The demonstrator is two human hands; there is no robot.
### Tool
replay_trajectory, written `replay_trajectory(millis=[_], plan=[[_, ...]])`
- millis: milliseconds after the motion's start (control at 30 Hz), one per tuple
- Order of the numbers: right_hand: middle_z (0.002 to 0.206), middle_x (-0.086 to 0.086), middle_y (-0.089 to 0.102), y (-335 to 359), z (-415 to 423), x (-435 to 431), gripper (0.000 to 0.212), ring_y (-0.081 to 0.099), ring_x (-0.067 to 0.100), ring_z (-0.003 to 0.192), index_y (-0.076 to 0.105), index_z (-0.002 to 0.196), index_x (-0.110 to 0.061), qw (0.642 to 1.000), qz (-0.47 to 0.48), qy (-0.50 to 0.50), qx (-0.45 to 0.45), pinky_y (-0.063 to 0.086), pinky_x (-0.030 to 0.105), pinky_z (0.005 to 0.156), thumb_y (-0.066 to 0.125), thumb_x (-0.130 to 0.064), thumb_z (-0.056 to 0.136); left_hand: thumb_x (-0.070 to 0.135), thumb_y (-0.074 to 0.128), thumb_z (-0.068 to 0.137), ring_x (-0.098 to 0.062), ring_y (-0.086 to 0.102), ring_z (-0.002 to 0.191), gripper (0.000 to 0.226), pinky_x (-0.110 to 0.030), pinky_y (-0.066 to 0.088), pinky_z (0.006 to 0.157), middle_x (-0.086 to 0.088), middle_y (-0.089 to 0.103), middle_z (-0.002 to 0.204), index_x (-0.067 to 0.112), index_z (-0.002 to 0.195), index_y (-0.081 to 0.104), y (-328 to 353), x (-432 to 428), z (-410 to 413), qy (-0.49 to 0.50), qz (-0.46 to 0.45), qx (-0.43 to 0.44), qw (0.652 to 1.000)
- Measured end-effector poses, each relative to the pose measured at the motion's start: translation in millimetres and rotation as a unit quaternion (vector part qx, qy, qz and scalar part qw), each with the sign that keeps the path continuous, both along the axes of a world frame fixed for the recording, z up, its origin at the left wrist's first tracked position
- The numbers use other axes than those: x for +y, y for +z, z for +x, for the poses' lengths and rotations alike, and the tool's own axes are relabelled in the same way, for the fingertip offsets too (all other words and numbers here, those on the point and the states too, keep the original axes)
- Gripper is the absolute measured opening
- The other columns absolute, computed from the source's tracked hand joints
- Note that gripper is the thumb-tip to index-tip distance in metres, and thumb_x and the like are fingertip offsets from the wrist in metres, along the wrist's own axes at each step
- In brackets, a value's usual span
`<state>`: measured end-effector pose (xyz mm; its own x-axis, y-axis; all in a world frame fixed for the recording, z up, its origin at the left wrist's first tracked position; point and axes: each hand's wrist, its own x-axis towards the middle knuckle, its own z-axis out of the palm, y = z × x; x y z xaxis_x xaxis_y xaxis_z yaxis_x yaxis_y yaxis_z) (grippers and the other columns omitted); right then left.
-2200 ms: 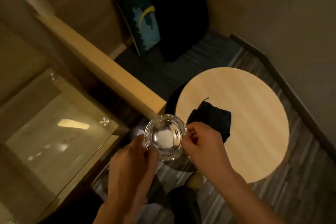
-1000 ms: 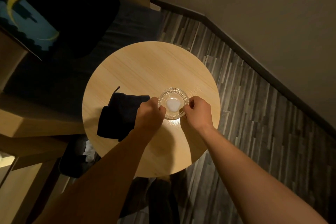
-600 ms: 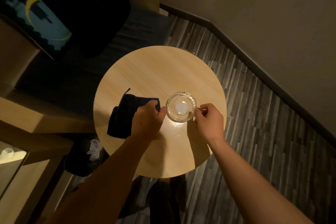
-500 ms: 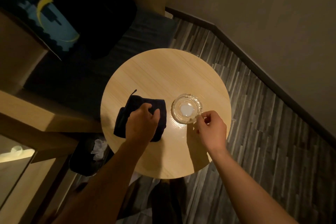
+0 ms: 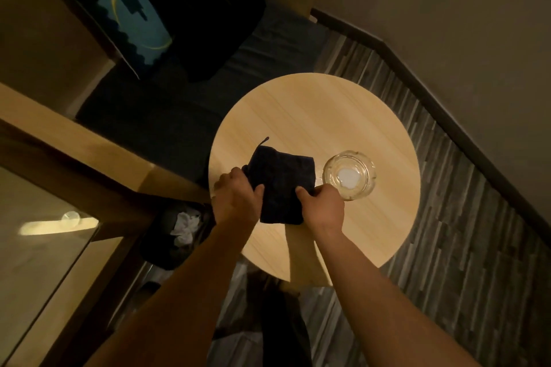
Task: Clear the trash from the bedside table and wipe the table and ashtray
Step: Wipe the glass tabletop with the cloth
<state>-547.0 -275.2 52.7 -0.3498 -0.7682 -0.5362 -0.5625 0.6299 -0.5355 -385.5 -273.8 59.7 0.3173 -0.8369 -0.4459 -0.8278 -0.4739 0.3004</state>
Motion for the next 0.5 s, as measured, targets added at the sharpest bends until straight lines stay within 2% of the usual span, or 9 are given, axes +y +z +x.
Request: replay_trajectory(millis=[67, 167, 267, 333, 400, 433, 467, 500], plan=[[0.078, 0.006, 0.068, -6, 6, 0, 0.03, 0.067, 0.025, 0.073, 0.066, 0.088, -0.007, 1.0, 0.002, -0.016, 0.012, 0.056, 0.04, 0.068, 0.07, -0.036, 0.092, 0.037, 0.064, 0.101, -0.029, 0.066, 0.111, 0.04, -0.041, 0.056, 0.093, -0.014, 0.067, 0.12, 0.007, 0.126, 0.055, -2, 1, -2, -0.002, -0.012, 0.012, 1.0], [0.086, 0.007, 0.07, -13, 9, 2, 0.019, 0.068, 0.026, 0.082, 0.068, 0.095, -0.008, 0.999, -0.007, -0.026, 0.017, 0.059, 0.046, 0.079, 0.07, -0.027, 0.093, 0.031, 0.06, 0.104, -0.027, 0.069, 0.107, 0.026, -0.039, 0.055, 0.09, -0.011, 0.071, 0.114, 0.009, 0.118, 0.061, -6, 2, 2, -0.026, -0.024, 0.02, 0.999], [0.083, 0.009, 0.069, -10, 7, 3, 0.016, 0.068, 0.028, 0.085, 0.069, 0.087, -0.007, 0.999, -0.005, -0.031, -0.009, 0.057, 0.046, 0.081, 0.07, -0.021, 0.093, 0.026, 0.059, 0.104, -0.03, 0.069, 0.105, 0.021, -0.041, 0.054, 0.088, -0.012, 0.071, 0.111, 0.008, 0.112, 0.063, -7, 4, 10, -0.018, -0.024, 0.068, 0.997], [0.078, 0.012, 0.068, -1, 6, 5, 0.019, 0.066, 0.028, 0.079, 0.066, 0.079, -0.006, 0.996, -0.012, -0.058, -0.06, 0.055, 0.046, 0.075, 0.071, -0.019, 0.092, 0.025, 0.059, 0.104, -0.03, 0.068, 0.1, 0.019, -0.041, 0.054, 0.083, -0.012, 0.07, 0.108, 0.007, 0.108, 0.063, -6, 7, 18, 0.008, -0.021, 0.118, 0.993], [0.073, 0.01, 0.063, 12, 7, 10, 0.019, 0.061, 0.024, 0.072, 0.066, 0.082, -0.002, 0.989, -0.023, -0.084, -0.122, 0.052, 0.039, 0.065, 0.073, -0.016, 0.092, 0.025, 0.061, 0.103, -0.024, 0.066, 0.087, 0.016, -0.032, 0.051, 0.07, -0.01, 0.067, 0.099, 0.011, 0.095, 0.059, -4, 16, 28, 0.047, -0.026, 0.174, 0.983], [0.074, 0.01, 0.062, 20, 8, 13, 0.021, 0.059, 0.023, 0.072, 0.065, 0.086, 0.003, 0.984, -0.029, -0.09, -0.152, 0.05, 0.037, 0.063, 0.073, -0.015, 0.092, 0.025, 0.062, 0.102, -0.017, 0.062, 0.077, 0.02, -0.023, 0.047, 0.062, -0.006, 0.065, 0.092, 0.016, 0.085, 0.055, -1, 22, 34, 0.068, -0.032, 0.202, 0.977], [0.075, 0.011, 0.06, 29, 10, 15, 0.024, 0.057, 0.024, 0.073, 0.064, 0.088, 0.008, 0.979, -0.034, -0.09, -0.181, 0.048, 0.038, 0.064, 0.073, -0.013, 0.092, 0.024, 0.063, 0.101, -0.01, 0.057, 0.069, 0.027, -0.014, 0.042, 0.054, -0.002, 0.061, 0.084, 0.02, 0.078, 0.05, 3, 29, 40, 0.087, -0.04, 0.23, 0.969], [0.076, 0.013, 0.058, 38, 13, 18, 0.026, 0.055, 0.026, 0.074, 0.062, 0.088, 0.011, 0.974, -0.038, -0.085, -0.209, 0.046, 0.04, 0.067, 0.072, -0.012, 0.092, 0.023, 0.064, 0.101, -0.006, 0.053, 0.065, 0.032, -0.012, 0.041, 0.049, 0.002, 0.057, 0.077, 0.023, 0.074, 0.047, 9, 38, 47, 0.108, -0.045, 0.257, 0.959]])
